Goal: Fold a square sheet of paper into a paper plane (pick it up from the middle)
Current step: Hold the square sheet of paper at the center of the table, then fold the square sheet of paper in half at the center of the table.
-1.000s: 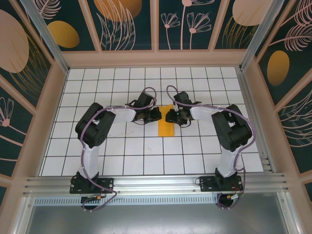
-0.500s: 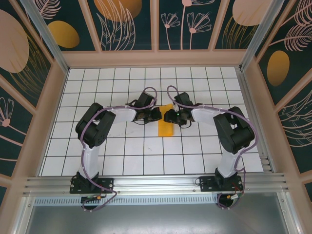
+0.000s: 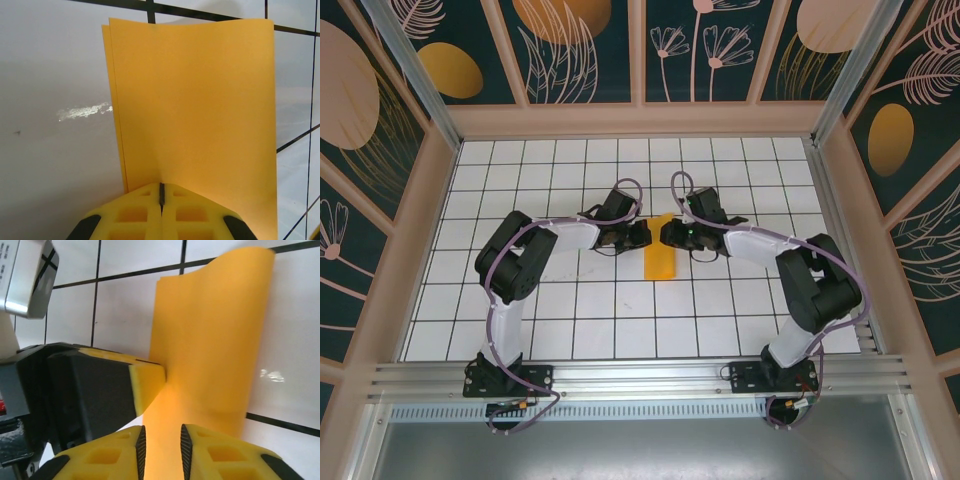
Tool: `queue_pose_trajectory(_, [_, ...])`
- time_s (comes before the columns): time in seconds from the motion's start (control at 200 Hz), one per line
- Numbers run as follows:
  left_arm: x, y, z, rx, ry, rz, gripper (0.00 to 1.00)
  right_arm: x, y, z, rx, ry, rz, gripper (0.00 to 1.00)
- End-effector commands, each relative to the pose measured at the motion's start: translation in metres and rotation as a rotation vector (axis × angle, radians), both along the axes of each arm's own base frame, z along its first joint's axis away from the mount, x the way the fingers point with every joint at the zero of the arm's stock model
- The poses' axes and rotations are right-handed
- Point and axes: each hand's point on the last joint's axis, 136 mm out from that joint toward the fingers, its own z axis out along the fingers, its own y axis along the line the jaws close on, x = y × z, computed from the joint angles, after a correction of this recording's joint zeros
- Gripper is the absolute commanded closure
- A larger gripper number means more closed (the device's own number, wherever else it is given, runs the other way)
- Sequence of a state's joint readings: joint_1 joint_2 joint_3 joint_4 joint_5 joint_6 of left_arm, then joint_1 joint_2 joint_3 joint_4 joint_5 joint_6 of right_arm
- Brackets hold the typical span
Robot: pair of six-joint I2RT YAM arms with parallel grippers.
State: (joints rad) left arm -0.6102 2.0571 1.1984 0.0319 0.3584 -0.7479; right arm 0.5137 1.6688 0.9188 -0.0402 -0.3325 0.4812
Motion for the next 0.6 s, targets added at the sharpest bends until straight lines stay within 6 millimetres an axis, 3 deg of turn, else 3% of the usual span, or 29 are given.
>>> queue_pose_trajectory(0.0, [-0.018,0.026,-0.047,0.142,0.085,0.031,0.96,-0.004,0.012,-0.005,0.03,0.021,0.042,0.76])
queue_pose_trajectory(0.345, [-0.018,0.029,-0.051,0.16,0.091,0.042,0.96,-0.018,-0.001,-0.043,-0.045,0.129,0.031,0.81])
queue_pose_trajectory(0.595, [-0.02,0.031,-0.054,0.171,0.095,0.044,0.96,-0.022,-0.014,-0.056,-0.093,0.161,0.012,0.82])
